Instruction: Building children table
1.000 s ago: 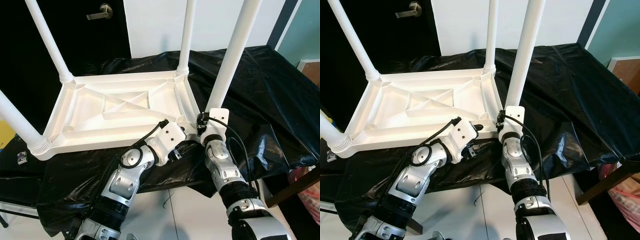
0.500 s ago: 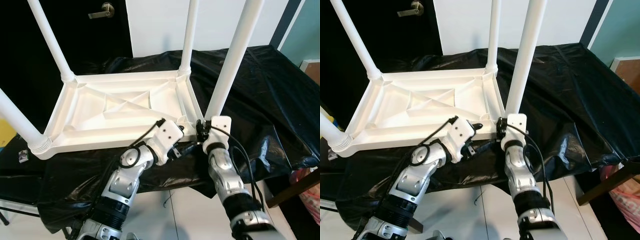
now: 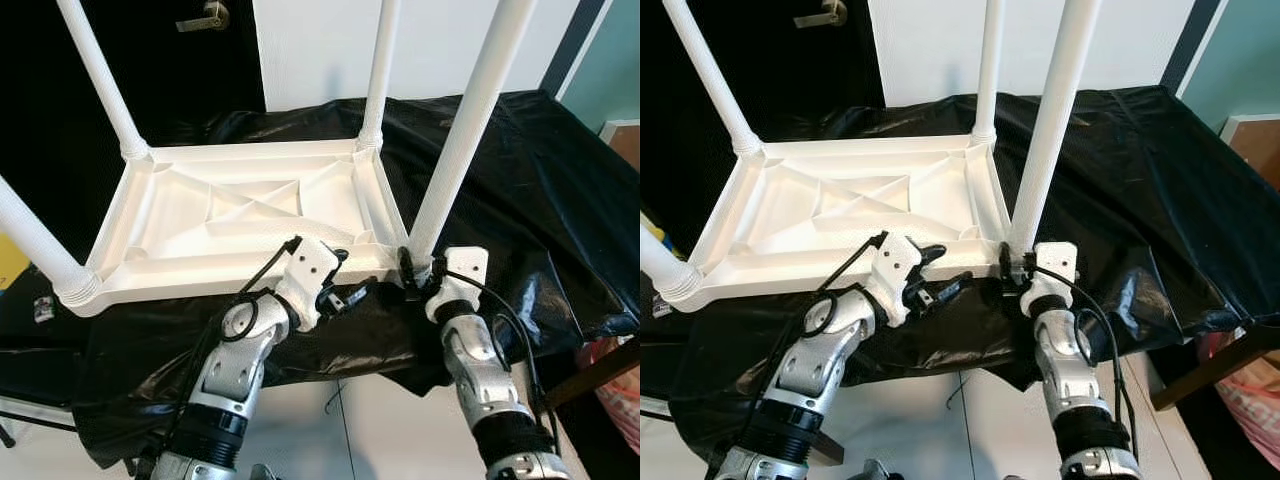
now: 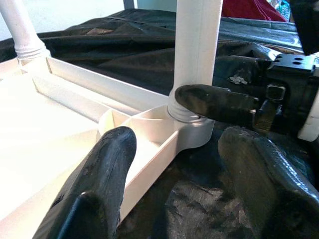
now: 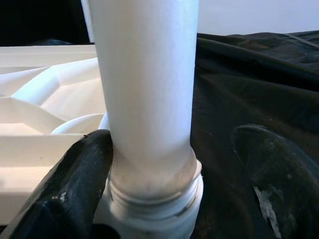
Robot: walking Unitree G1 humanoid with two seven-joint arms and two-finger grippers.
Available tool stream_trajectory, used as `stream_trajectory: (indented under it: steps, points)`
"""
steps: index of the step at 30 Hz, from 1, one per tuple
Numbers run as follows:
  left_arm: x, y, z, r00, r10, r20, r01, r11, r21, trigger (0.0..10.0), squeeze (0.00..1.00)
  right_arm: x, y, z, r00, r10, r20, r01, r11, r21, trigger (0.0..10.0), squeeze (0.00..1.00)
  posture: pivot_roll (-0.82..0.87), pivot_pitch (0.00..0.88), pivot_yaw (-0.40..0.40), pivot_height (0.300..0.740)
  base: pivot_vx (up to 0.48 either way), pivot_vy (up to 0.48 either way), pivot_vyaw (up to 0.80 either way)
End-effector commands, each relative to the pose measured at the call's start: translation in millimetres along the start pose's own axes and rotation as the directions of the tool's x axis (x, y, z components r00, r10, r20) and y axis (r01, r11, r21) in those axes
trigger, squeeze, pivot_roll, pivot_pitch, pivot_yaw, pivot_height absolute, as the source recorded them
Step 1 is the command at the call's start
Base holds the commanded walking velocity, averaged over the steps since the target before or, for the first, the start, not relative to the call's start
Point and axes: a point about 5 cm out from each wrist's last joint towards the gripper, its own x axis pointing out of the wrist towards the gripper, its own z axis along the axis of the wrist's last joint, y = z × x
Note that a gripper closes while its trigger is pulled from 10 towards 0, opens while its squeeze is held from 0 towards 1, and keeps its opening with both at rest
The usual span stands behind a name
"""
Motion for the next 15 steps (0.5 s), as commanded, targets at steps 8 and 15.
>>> stream_trajectory:
  steps: [8,15]
  points:
    - [-4.8,1.7,6,0.996,0.050,0.070,-0.051,0.999,0.008,10.0,0.00,-5.4,-7.8,5,0.994,0.106,0.014,-0.106,0.994,0.016,10.0,0.00,-0.05,0.056,-0.004,0.740,0.000,0.000,0.00]
    - [-3.5,-8.5,9,0.996,-0.033,0.078,0.030,0.999,0.039,10.0,0.00,3.2,-19.9,13,0.972,0.233,-0.001,-0.233,0.972,-0.021,10.0,0.00,-0.05,0.050,-0.004,0.740,0.000,0.000,0.00]
